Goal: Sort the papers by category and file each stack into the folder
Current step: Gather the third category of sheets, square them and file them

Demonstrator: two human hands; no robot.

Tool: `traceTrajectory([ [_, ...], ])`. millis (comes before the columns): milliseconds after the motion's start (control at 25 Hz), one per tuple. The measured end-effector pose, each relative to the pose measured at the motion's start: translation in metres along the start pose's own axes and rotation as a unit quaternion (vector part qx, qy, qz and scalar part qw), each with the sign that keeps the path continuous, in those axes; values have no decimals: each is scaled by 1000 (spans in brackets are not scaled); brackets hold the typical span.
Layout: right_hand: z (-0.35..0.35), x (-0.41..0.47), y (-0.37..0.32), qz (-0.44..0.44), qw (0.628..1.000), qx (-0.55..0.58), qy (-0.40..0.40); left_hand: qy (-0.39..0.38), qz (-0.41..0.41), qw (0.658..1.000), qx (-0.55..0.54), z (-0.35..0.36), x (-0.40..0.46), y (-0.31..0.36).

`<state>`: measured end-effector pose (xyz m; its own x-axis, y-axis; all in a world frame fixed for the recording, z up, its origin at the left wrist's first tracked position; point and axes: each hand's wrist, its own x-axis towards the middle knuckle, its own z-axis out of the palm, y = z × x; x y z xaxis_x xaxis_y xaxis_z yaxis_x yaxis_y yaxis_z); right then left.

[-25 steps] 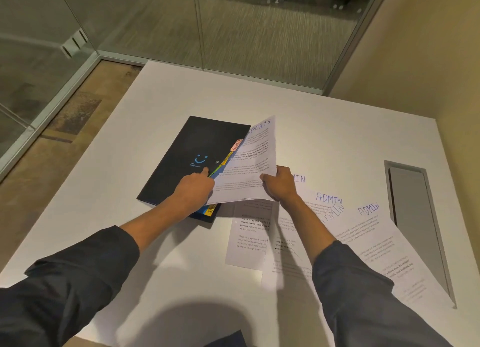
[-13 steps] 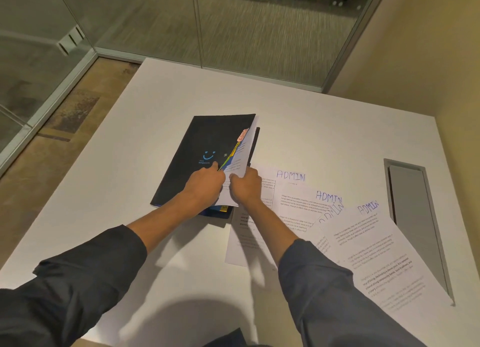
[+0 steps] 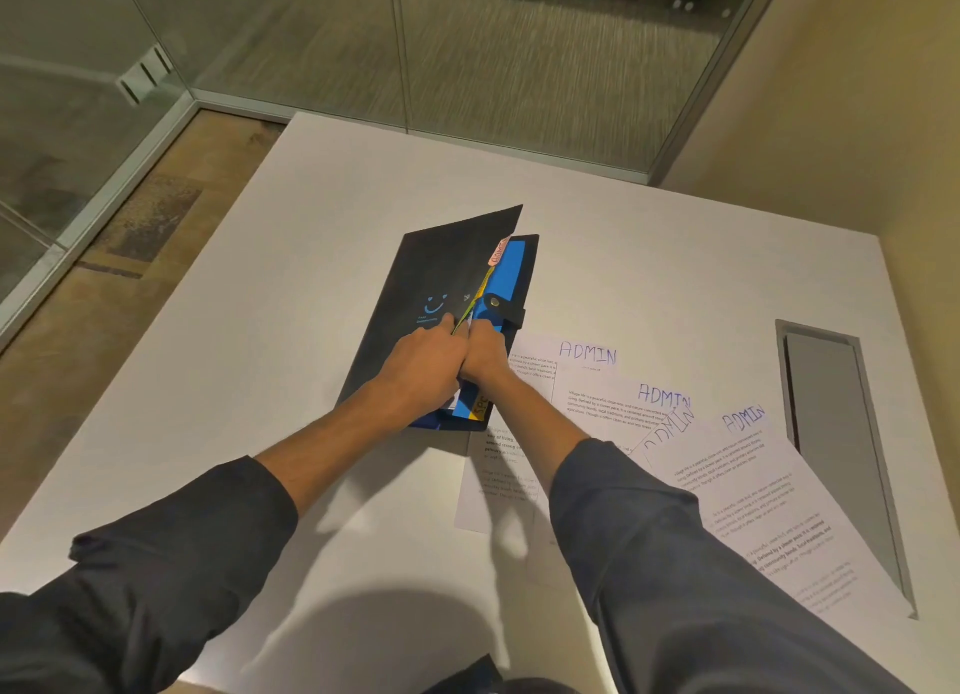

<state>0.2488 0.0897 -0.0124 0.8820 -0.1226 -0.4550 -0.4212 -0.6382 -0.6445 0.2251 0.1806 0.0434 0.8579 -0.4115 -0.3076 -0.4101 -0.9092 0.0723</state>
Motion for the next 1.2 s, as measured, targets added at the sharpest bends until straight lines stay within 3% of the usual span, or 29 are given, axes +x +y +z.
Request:
traceTrajectory([
  [200,-3,0,2,-10,1000,-25,-8,8,0,999,-36,8,4,-5],
  [360,-27,-9,12,-36,987,-31,152,30,-7,998,-53,13,8,-12],
  [440,-38,-12,25,-42,980,-67,183,21,-15,997,-69,15,10,-11],
  [640,-28,-15,58,-54,990,-48,125,35,-31,994,-100,20,12,-9],
  [880,-8,-18,79,31,970,235,47,31,-40,994,-92,31,15,-5],
  [1200,-11,-29,102,-2,980,186,66,-23,-62,998,0,60,43,-7],
])
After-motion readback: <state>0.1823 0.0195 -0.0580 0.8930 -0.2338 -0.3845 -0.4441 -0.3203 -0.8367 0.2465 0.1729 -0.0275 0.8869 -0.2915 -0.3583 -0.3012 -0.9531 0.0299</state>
